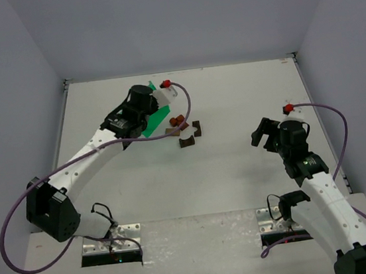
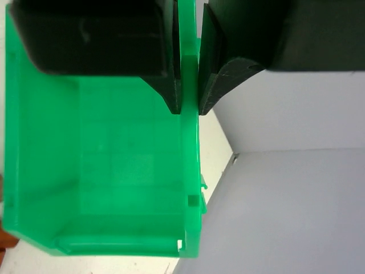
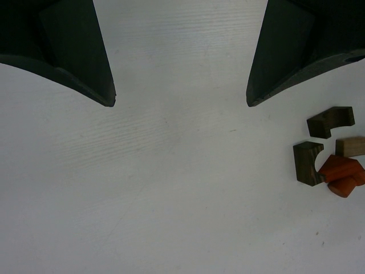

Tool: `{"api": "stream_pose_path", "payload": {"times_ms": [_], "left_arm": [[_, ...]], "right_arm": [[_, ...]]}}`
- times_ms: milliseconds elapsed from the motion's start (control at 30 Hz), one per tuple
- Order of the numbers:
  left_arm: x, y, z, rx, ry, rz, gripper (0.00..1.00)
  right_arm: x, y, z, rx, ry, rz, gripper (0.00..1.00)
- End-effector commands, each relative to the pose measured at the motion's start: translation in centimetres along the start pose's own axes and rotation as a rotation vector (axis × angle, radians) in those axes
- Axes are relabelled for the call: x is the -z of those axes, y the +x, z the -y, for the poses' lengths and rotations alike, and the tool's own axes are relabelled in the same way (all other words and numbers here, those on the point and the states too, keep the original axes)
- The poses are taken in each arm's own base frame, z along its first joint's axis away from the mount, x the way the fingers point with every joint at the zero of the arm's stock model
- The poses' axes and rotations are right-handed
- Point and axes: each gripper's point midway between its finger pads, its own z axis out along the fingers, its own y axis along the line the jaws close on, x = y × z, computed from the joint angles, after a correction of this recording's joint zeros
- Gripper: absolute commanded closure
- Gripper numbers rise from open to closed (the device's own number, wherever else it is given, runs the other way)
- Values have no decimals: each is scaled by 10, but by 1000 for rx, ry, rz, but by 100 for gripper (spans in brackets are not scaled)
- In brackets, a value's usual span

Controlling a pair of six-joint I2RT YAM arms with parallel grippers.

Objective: Build the wood block tower

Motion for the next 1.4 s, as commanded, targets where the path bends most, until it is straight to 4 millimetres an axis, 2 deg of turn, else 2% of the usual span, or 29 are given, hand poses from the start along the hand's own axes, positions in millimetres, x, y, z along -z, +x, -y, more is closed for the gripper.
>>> {"api": "stream_pose_path", "payload": {"times_ms": [0,33,133,200,267,333,433,500,567,700,767,833,900,1033,1167,1200,1267,1367], "left_arm": [[5,-32,-56,329,70,309,100],[8,-46,-62,420,138,399,100],[-16,-26,-96,634,86,390,100],[-31,-15,-109,785,3,349,100],[-54,6,-110,902,-53,270,100],[-67,23,-107,1030,-50,213,100],[-88,72,-96,1294,-133,55,100],[-94,98,-88,1408,-194,-21,100],[-91,137,-81,1447,-366,-146,100],[-82,179,-75,1465,-568,-265,100],[-81,183,-77,1444,-576,-266,100],[-86,177,-75,1419,-522,-236,100],[-88,185,-82,1387,-506,-228,100],[-105,180,-75,1275,-332,-163,100],[-114,210,-79,1281,-316,-206,100],[-117,215,-75,1274,-297,-225,100],[-122,223,-70,1249,-293,-255,100],[-129,224,-62,1240,-258,-249,100]], "right_arm": [[3,-17,-1,-12,6,59,5],[3,-17,-1,-11,6,57,5],[3,-17,0,-12,11,58,5],[3,-17,0,-13,13,59,5],[3,-17,0,-10,12,60,5],[2,-17,1,-8,15,61,5],[0,-15,-1,-7,9,51,5],[-1,-15,-2,-4,9,42,5],[-2,-14,-2,-5,7,36,5],[-6,-13,-6,4,-14,28,5],[-8,-11,-8,13,-22,13,5],[-9,-11,-12,22,-46,12,5],[-10,-10,-14,27,-54,9,5],[-13,-8,-15,37,-63,-3,5],[-14,-7,-14,41,-55,-15,4],[-15,-6,-14,41,-54,-19,4],[-16,-5,-15,40,-59,-25,4],[-17,-3,-17,46,-72,-35,4]]}}
